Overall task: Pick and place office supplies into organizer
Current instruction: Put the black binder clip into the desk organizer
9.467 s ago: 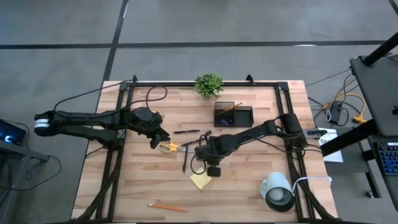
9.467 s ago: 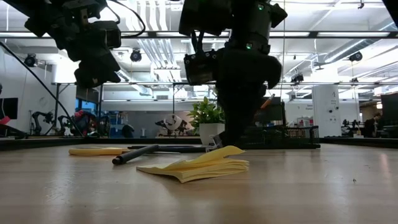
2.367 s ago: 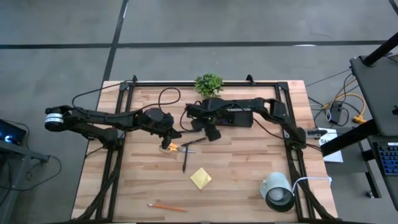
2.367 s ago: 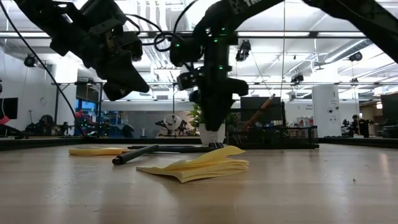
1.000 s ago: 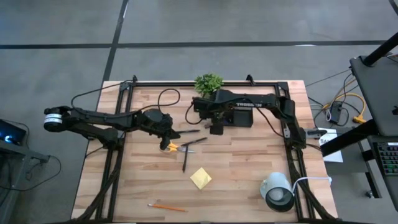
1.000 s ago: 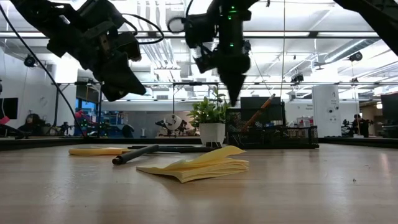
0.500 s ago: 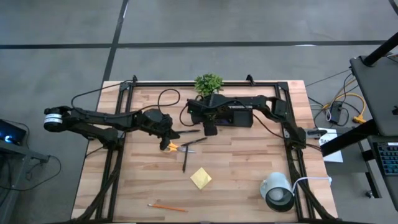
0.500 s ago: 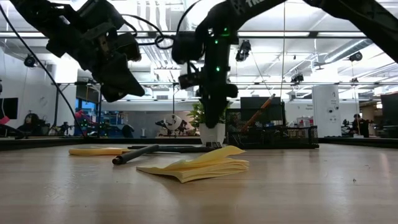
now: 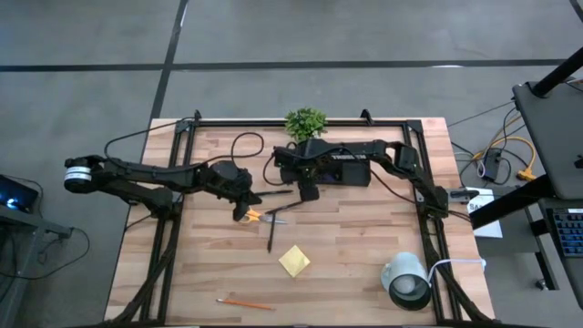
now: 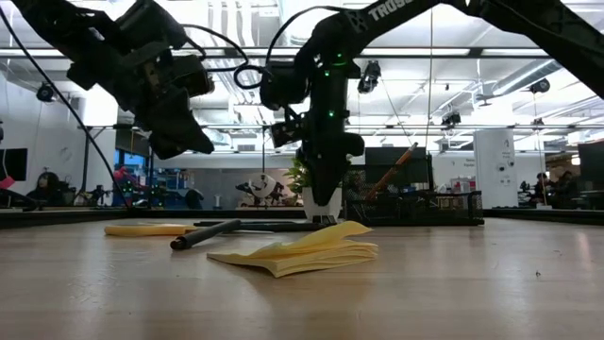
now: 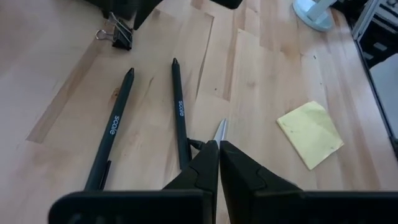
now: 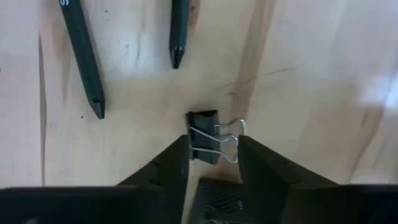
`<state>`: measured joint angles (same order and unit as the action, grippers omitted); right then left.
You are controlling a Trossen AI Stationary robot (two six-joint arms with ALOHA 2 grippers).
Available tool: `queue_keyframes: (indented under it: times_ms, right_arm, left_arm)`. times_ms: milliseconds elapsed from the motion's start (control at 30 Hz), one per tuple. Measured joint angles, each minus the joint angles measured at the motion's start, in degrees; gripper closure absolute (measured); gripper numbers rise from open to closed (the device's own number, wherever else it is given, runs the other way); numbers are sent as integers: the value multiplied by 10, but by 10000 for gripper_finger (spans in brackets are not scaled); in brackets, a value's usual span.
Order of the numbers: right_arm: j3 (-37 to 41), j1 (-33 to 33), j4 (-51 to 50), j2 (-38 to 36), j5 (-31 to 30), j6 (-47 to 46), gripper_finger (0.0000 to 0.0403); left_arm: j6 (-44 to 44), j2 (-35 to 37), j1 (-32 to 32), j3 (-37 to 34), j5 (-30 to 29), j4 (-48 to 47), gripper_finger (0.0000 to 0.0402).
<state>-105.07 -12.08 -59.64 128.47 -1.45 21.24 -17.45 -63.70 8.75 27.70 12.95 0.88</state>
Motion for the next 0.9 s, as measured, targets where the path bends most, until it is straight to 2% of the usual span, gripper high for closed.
queue_keyframes:
  times_ms: [200,367,500,633,733,900]
  right_arm:
    - [4,0,1,11,-1,0,338]
    - [3,3,1,15,-38,-5,346]
    - [-38,8,-43,15,-46,-21,329]
    - [-73,10,-36,14,-46,-18,302]
    - [-71,-1,5,14,-38,-2,278]
    - [-68,-21,-15,39,-36,2,245]
  left_arm:
    - [3,0,0,0,0,-3,401]
    - [3,0,0,0,0,-5,401]
    - [2,0,0,0,0,-5,401]
    - [5,0,0,0,0,-5,401]
    - [13,0,0,0,0,-5,401]
    - [13,0,0,0,0,-6,401]
